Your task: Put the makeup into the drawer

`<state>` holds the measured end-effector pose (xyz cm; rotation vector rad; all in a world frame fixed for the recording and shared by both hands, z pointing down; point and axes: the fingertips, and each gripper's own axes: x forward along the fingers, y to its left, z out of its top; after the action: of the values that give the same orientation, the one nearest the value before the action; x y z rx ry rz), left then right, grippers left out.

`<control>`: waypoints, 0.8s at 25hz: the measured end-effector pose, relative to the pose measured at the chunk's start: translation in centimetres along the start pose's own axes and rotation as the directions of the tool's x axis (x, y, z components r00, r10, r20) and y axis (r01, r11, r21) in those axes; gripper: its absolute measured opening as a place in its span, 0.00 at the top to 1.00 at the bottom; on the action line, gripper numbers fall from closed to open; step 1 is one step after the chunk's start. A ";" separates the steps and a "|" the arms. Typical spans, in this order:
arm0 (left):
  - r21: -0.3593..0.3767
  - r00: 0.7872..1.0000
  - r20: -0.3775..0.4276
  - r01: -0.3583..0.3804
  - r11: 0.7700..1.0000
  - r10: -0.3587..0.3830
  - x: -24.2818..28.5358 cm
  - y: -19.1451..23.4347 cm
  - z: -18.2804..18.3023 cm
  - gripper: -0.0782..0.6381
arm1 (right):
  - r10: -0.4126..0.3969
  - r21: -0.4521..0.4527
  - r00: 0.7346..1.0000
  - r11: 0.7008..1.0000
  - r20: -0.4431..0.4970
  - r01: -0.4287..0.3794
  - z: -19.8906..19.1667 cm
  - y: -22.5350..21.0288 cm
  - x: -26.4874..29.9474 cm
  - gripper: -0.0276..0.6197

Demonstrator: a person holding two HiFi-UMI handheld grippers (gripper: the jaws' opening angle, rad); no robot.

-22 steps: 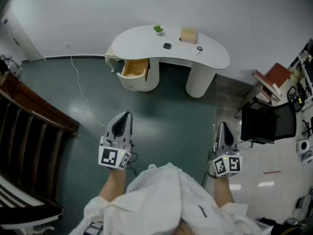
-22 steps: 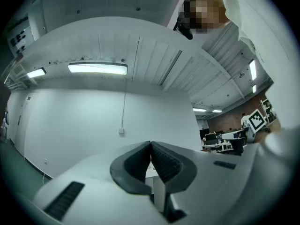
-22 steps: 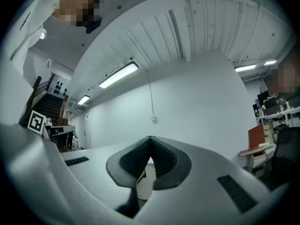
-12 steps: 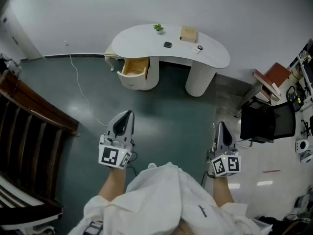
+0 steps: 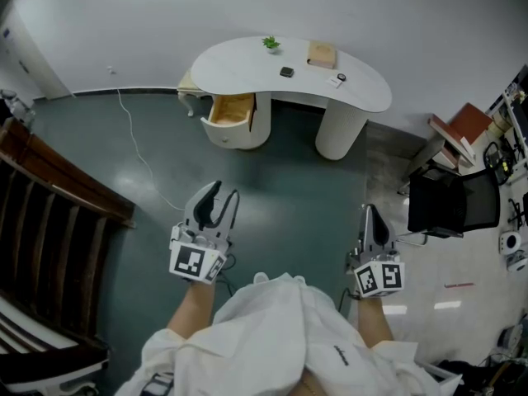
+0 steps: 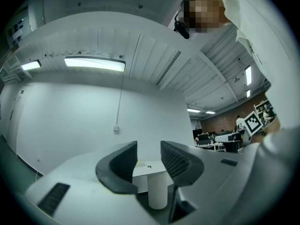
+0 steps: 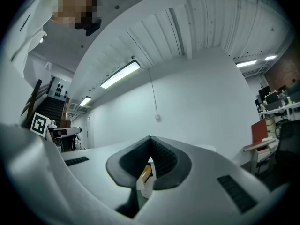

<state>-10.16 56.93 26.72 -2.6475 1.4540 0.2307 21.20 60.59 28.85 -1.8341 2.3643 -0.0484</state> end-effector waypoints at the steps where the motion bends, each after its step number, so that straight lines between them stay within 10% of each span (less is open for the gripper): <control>1: -0.006 1.000 0.000 0.006 1.000 -0.006 0.0 0.2 0.1 0.66 | -0.006 0.000 1.000 1.000 0.002 0.006 0.0 0.1 0.1 0.93; 8: 0.002 0.999 -0.006 0.041 0.999 -0.041 0.7 1.4 -0.4 0.47 | -0.032 0.001 0.999 0.999 0.004 0.032 -0.9 1.4 0.8 0.93; 20: -0.015 0.998 -0.041 0.049 0.999 -0.049 2.8 2.3 -2.1 0.42 | -0.031 0.012 1.000 0.999 -0.003 0.031 -1.6 1.4 2.8 0.93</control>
<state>-10.42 53.00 28.24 -2.7108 1.4023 0.1836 19.00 58.14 29.98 -1.8663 2.3332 -0.0686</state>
